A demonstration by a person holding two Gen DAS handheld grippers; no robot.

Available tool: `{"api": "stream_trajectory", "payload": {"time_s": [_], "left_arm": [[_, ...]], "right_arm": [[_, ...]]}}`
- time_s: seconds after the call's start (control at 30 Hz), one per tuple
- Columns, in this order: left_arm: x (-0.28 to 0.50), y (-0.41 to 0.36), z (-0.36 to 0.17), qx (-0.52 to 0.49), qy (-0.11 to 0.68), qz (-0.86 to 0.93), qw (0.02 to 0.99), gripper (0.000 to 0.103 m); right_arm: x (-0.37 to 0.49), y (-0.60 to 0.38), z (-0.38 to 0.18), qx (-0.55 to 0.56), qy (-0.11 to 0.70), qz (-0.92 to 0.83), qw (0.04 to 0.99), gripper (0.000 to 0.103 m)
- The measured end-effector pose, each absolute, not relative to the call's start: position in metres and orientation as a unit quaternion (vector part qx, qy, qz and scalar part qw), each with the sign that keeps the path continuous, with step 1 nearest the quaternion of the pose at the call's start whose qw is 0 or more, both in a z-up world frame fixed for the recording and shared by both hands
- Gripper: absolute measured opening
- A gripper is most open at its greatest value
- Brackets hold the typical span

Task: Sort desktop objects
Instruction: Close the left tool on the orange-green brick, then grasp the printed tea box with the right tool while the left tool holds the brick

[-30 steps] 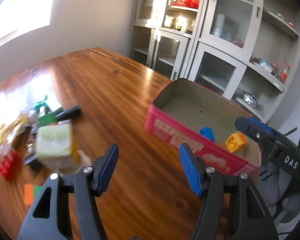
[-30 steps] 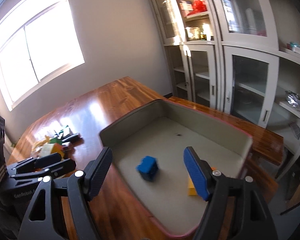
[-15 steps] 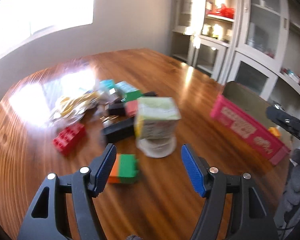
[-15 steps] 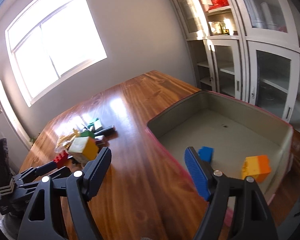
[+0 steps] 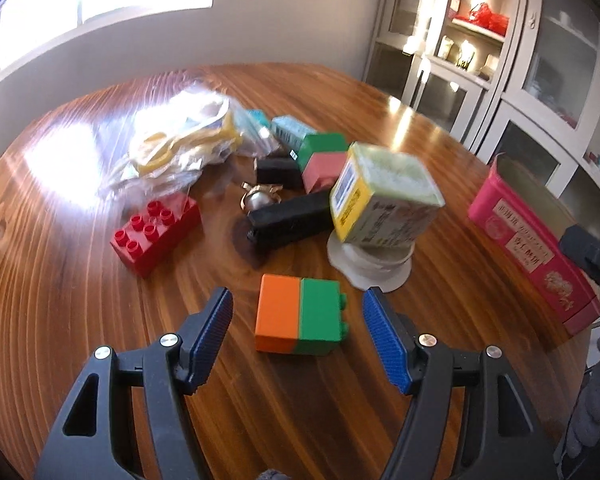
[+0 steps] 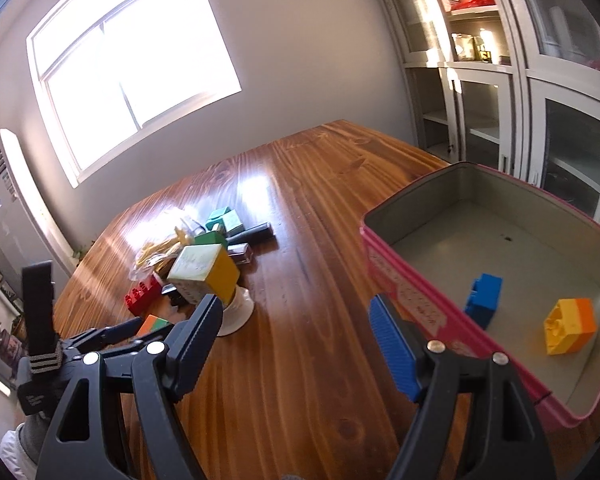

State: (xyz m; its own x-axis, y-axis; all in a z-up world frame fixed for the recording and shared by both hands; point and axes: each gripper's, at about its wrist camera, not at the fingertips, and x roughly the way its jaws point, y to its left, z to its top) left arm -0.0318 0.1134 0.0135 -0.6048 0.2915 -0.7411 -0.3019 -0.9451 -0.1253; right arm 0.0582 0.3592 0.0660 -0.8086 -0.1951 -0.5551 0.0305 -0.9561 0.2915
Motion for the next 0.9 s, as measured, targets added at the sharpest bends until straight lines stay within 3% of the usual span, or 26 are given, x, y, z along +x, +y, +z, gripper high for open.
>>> {"api": "stream_trajectory", "payload": {"time_s": [0.07, 0.2, 0.3, 0.9], "left_arm": [[-0.033, 0.111, 0.010, -0.419, -0.001, 0.892, 0.170, 0.070], [-0.035, 0.108, 0.008, -0.425, -0.015, 0.887, 0.181, 0.051], [-0.032, 0.106, 0.009, -0.420, -0.016, 0.889, 0.184, 0.046], [-0.024, 0.065, 0.027, -0.377, -0.024, 0.918, 0.117, 0.046]], "right_arm": [[0.055, 0.354, 0.065, 0.305, -0.133, -0.941, 0.066, 0.079], [0.048, 0.343, 0.061, 0.312, -0.131, -0.938, 0.077, 0.079], [0.044, 0.334, 0.059, 0.317, -0.126, -0.936, 0.085, 0.079], [-0.009, 0.264, 0.065, 0.339, -0.068, -0.931, 0.120, 0.079]]}}
